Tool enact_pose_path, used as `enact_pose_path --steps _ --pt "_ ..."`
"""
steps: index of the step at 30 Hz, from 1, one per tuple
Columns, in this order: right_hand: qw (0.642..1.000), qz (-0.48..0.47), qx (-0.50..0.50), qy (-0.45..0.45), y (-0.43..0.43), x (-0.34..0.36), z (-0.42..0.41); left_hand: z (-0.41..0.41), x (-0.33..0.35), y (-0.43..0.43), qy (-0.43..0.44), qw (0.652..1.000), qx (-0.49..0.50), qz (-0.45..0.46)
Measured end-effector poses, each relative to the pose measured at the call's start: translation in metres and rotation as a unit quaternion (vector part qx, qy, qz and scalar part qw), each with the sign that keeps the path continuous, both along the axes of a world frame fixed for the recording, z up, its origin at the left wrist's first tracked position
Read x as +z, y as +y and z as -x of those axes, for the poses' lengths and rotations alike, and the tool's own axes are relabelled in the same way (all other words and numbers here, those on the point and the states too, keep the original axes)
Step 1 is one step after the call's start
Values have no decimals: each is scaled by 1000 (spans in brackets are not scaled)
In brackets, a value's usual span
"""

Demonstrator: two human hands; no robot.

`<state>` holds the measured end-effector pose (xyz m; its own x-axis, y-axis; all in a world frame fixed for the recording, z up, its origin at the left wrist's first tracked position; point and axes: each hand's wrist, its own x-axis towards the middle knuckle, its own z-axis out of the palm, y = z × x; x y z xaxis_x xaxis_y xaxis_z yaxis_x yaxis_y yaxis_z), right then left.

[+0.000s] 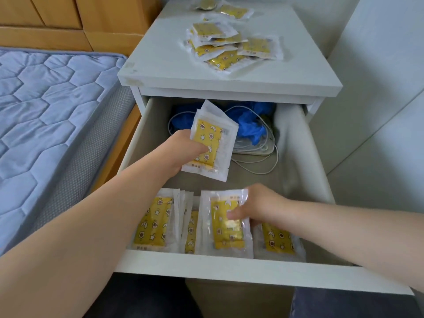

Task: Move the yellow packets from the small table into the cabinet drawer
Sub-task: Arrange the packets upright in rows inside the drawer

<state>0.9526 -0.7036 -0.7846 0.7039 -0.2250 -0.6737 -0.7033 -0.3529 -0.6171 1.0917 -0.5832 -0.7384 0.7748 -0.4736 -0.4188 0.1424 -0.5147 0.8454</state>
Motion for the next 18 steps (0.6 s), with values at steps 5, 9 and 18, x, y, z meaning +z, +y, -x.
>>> enact_pose_path --steps 5,9,18 --pt "882 333 333 -24 4 18 -1 -3 -3 2 -6 1000 -4 -25" --pt "822 410 395 -13 -3 41 -10 -5 -5 3 -30 997 -42 -62" --pt "918 297 123 -233 -64 61 -62 2 -12 -6 -62 985 -138 -88"
